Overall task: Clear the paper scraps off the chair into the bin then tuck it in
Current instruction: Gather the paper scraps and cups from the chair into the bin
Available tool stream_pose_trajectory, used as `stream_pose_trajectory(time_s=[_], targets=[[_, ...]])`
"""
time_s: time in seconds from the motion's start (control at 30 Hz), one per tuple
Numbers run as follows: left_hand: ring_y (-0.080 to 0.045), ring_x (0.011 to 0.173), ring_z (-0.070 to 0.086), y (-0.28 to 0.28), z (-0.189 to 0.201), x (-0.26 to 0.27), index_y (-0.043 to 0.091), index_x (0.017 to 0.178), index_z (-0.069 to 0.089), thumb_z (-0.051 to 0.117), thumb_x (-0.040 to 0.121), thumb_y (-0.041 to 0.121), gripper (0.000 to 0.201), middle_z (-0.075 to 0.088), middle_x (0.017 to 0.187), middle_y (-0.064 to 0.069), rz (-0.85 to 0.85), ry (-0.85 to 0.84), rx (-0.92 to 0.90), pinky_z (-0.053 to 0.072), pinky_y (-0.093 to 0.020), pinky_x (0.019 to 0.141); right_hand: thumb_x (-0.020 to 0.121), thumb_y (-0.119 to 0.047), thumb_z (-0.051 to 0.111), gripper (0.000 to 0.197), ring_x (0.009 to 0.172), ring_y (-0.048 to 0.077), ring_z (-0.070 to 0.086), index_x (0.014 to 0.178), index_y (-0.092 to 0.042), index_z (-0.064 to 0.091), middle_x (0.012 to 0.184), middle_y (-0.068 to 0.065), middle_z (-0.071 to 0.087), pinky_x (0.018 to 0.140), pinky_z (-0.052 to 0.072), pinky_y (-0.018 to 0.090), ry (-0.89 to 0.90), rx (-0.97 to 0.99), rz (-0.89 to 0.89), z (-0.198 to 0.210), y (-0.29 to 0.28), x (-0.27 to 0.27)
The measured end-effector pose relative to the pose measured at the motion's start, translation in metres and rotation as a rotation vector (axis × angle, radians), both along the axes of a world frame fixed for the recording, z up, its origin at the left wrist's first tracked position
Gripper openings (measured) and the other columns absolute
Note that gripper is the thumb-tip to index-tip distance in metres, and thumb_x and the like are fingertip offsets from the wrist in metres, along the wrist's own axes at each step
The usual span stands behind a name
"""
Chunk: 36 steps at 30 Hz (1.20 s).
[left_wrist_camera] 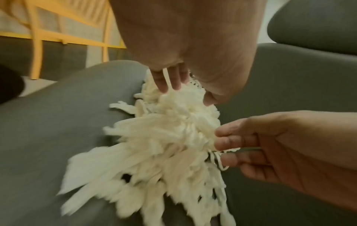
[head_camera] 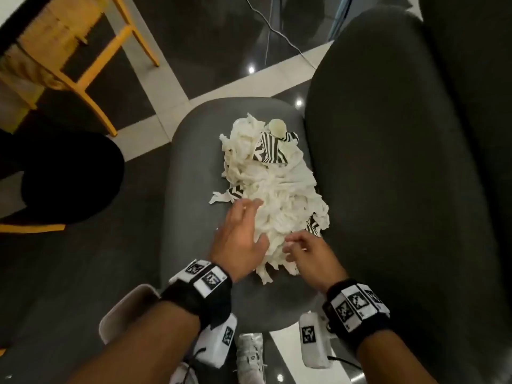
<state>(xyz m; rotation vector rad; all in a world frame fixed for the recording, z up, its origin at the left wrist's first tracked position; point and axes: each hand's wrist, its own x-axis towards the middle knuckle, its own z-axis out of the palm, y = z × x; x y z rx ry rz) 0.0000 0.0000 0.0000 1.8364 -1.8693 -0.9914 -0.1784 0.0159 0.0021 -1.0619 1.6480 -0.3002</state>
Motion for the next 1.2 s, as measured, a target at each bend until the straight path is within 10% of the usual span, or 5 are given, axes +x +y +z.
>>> stream_pose_trajectory(time_s=[0.2, 0.47, 0.7, 0.97, 1.2], targets=[[-0.026, 0.122, 0.051, -0.039, -0.010, -0.024, 0.029, 0.137, 0.049, 0.061, 0.088, 0.024, 0.051, 0.048, 0.134, -0.001, -0.148, -0.255, 0.088, 0.045, -0.039, 0.102, 0.070, -0.050, 0.050, 0.028, 0.082, 0.015, 0.071, 0.092, -0.039, 0.064, 0.087, -0.008, 0.074, 0.085, 0.058, 0.045, 0.014, -0.077, -0.035, 0.000, -0.003, -0.015], [-0.011, 0.054, 0.049, -0.013, 0.019, 0.031, 0.024, 0.070, 0.053, 0.039, 0.089, -0.006, 0.038, 0.055, 0.065, 0.001, 0.430, 0.427, 0.031, 0.041, -0.031, 0.051, 0.093, -0.024, 0.055, 0.026, 0.087, 0.003, 0.060, 0.118, -0.025, 0.061, 0.105, -0.011, 0.061, 0.077, 0.050, 0.020, 0.202, -0.342, 0.168, 0.015, 0.001, -0.012], [-0.028, 0.078, 0.051, 0.006, 0.012, 0.082, 0.019, 0.058, 0.050, 0.051, 0.072, 0.023, 0.015, 0.049, 0.076, -0.012, 0.865, 0.972, 0.254, 0.046, -0.043, 0.074, 0.083, -0.029, 0.067, 0.062, 0.125, 0.014, 0.042, 0.140, -0.026, 0.042, 0.141, -0.008, 0.038, 0.104, 0.043, 0.028, 0.336, -0.576, 0.519, 0.010, 0.005, 0.028], [-0.015, 0.054, 0.024, 0.050, 0.004, 0.126, 0.022, 0.060, 0.018, 0.057, 0.072, -0.007, 0.050, 0.020, 0.061, -0.004, 0.736, 0.840, 0.327, 0.021, -0.028, 0.050, 0.061, -0.008, 0.077, 0.102, 0.111, 0.029, 0.048, 0.150, -0.022, 0.030, 0.157, 0.001, 0.032, 0.087, 0.049, 0.041, 0.630, -0.705, 0.844, -0.015, 0.003, 0.107], [-0.017, 0.057, 0.044, 0.071, -0.004, 0.162, 0.019, 0.065, 0.047, 0.063, 0.081, 0.000, 0.029, 0.041, 0.063, -0.005, 0.830, 0.692, 0.280, 0.036, -0.031, 0.055, 0.089, -0.012, 0.051, 0.014, 0.080, 0.026, 0.065, 0.084, -0.016, 0.063, 0.084, 0.008, 0.071, 0.074, 0.051, 0.037, 0.153, -0.364, 0.885, -0.026, -0.009, 0.151]])
